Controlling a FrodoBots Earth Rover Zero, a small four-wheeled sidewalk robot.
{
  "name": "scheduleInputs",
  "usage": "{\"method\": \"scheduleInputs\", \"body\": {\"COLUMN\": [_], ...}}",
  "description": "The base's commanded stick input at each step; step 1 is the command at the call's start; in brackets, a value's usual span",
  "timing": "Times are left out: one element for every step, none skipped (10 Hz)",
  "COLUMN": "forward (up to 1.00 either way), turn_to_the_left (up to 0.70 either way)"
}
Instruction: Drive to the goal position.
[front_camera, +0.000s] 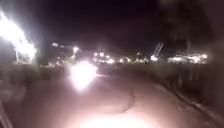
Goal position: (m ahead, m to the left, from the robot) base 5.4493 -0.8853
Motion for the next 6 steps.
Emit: {"method": "scheduleInputs", "body": {"forward": [1.00,1.00,1.00,1.00,1.00,1.00], "turn_to_the_left": [0.00,0.00,0.00,0.00,-0.11,-0.23]}}
